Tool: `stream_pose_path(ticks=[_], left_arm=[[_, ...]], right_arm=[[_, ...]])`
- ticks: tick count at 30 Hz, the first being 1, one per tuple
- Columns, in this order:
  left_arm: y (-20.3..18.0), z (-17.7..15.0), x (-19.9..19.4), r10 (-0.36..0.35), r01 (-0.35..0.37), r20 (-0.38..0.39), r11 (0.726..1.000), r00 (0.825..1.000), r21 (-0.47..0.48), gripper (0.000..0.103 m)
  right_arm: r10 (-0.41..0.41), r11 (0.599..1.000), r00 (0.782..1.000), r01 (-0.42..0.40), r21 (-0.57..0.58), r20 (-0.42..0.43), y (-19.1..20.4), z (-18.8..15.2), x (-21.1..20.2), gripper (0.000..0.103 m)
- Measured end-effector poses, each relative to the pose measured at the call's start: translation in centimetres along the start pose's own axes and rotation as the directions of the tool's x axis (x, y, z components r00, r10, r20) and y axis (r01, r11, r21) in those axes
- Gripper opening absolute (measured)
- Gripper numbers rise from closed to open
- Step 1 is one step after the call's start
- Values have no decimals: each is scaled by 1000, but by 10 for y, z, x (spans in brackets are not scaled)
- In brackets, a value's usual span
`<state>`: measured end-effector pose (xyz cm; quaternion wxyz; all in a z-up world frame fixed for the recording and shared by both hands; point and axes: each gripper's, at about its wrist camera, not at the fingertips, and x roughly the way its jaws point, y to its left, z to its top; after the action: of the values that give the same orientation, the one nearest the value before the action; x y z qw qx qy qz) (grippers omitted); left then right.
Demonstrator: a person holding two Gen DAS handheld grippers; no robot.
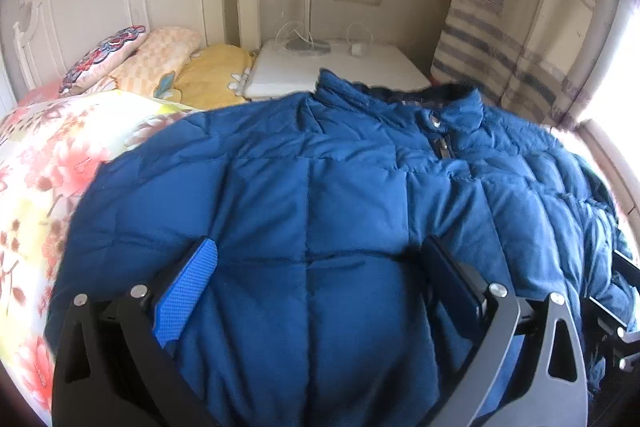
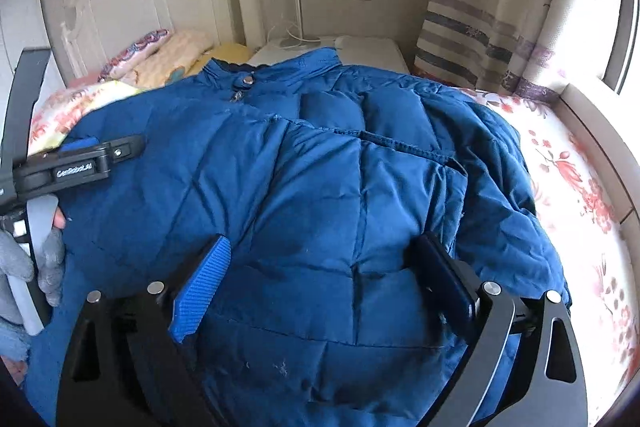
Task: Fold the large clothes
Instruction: 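Smooth the folded jacket with both open grippers toward the collar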
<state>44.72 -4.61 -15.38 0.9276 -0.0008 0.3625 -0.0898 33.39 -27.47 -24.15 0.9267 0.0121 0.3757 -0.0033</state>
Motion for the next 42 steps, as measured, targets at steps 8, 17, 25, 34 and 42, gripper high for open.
stream_pose_path(ticks=[8,17,25,34,42], left_arm=[[13,-68,-116,-57,58,24,998,998,-18,101],[17,-115,-115,25,-27,-133,1000,991,-11,100],[2,-166,-153,26,-10,-139,994,990,113,101],[46,-230,-200,31,-20,-148,997,989,75,101],[69,-259,-232,21,-15,-102,999,995,52,101]], right_arm=[[4,1000,999,-3,-29,52,2,-36,-67,94],[12,998,996,-18,-60,-88,16,-60,-71,96],[30,984,990,-54,-173,-135,28,-120,-106,96],[79,975,993,-95,-199,-89,24,-174,-152,97],[150,973,988,-152,-176,-23,21,-202,-183,97]])
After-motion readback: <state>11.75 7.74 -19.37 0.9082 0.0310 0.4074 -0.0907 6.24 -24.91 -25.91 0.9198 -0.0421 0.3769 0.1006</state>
